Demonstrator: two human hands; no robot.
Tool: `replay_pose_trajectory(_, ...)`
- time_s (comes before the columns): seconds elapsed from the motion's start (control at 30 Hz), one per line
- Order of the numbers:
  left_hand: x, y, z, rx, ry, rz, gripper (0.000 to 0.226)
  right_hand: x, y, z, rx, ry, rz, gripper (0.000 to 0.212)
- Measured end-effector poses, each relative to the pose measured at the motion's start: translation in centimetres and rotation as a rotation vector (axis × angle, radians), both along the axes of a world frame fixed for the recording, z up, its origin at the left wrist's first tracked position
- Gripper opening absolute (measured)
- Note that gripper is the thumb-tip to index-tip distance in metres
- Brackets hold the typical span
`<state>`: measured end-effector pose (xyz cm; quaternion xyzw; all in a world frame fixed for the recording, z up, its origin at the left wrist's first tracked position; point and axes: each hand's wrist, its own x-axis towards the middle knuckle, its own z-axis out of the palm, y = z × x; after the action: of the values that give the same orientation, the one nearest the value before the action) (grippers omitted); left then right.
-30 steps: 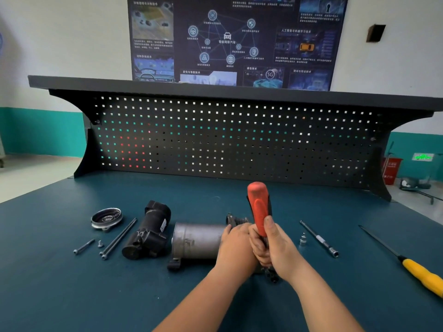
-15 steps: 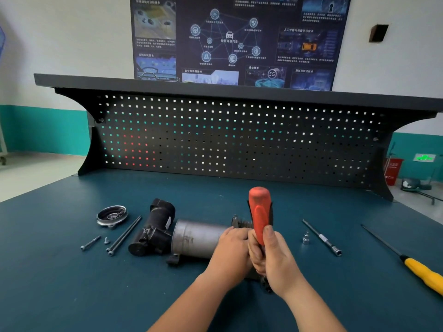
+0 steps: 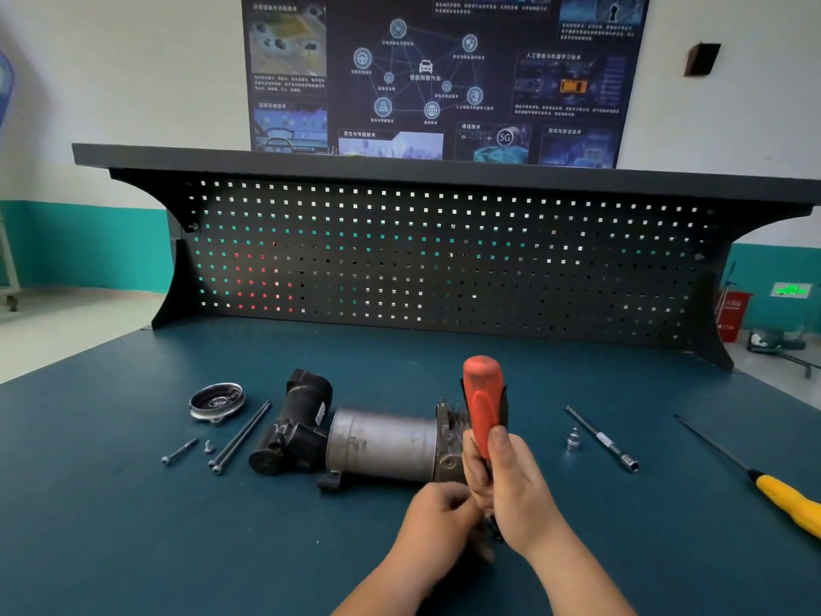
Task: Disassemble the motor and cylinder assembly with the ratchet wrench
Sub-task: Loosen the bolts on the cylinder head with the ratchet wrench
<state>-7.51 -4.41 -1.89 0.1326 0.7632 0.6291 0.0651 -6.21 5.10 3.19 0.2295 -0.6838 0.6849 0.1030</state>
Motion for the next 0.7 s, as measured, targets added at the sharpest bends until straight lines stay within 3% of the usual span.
replay_pose_trajectory(0.3, -0.6, 2.0, 1.2, 0.307, -0.461, -0.203, 0.018, -0.5, 1.8, 1.5, -0.121, -0.144, 0.124, 0.073)
replay_pose_trajectory(0.57, -1.3, 1.7, 0.7, 0.433, -0.562, -0.247, 0.009, -1.2, 1.8, 0.9, -0.201, -0.106, 0.132, 0.070)
replay_pose_trajectory(0.7, -1.5, 2.0, 0.6, 0.484, -0.590, -0.263, 0.023, -1.6, 2.2, 1.0, -0.283, -0.143, 0.118, 0.074)
